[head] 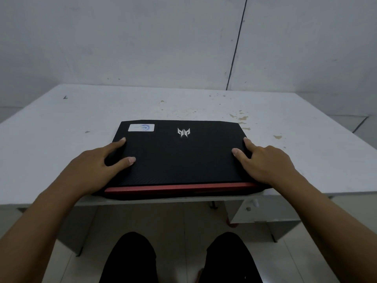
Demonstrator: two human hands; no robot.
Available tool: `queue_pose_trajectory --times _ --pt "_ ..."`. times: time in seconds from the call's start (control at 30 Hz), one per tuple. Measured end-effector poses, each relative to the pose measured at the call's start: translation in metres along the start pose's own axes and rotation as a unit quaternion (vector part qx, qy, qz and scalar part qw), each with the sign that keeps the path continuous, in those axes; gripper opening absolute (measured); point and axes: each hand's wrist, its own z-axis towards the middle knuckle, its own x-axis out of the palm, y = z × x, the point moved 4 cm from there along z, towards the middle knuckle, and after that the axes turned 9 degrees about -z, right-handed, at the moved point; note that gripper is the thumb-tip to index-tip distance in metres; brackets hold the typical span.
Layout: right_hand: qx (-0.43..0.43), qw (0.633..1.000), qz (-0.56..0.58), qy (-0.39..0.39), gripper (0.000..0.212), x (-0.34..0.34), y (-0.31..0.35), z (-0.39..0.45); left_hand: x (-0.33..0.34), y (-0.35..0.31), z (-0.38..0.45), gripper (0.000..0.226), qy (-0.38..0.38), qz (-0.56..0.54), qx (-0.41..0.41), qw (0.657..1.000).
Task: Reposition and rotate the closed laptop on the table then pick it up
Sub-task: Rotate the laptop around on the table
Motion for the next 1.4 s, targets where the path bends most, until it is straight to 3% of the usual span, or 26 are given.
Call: queue_pose_trajectory --times 0.43,0.57,0.67,0.8,0.9,1.03,1.1,1.27,1.4 --pt "-0.018 0.999 -0.032 -0.021 0.082 -0.008 0.002 -0.003 0.011 -0.025 -0.027 0.096 -0.055 0.071 0.002 0.996" --pt "-0.013 1.000 0.027 -0.007 0.079 -0.009 0.003 -0.016 0.016 -0.033 -0.038 0.106 0.025 -0.021 0.077 0.997" --pt "0.041 0.992 0.113 -0.041 0.083 -0.004 0.009 -0.052 0.016 -0.029 -0.044 0.113 0.051 -0.070 0.128 0.988" --pt "0.115 0.970 0.195 -0.093 0.078 0.006 0.032 -0.101 0.017 -0.029 -0.045 0.106 0.033 -0.095 0.123 0.987" --pt "0.170 0.934 0.294 -0.112 0.068 0.011 0.048 -0.121 0.016 -0.029 -0.042 0.108 0.077 -0.082 0.096 0.989" --pt "0.192 0.916 0.337 -0.100 0.064 0.013 0.057 -0.122 0.009 -0.045 -0.011 0.079 0.066 -0.085 0.094 0.990" --pt "0.197 0.915 0.339 -0.096 0.062 0.012 0.059 -0.117 0.012 -0.057 0.023 0.082 0.048 -0.074 0.088 0.992" --pt "0.241 0.903 0.346 -0.083 0.061 0.013 0.069 -0.105 0.034 -0.059 0.108 0.083 0.052 0.070 0.058 0.995" --pt "0.259 0.896 0.346 -0.099 0.056 0.016 0.073 -0.097 0.035 -0.045 0.129 0.093 0.054 0.079 0.052 0.994"
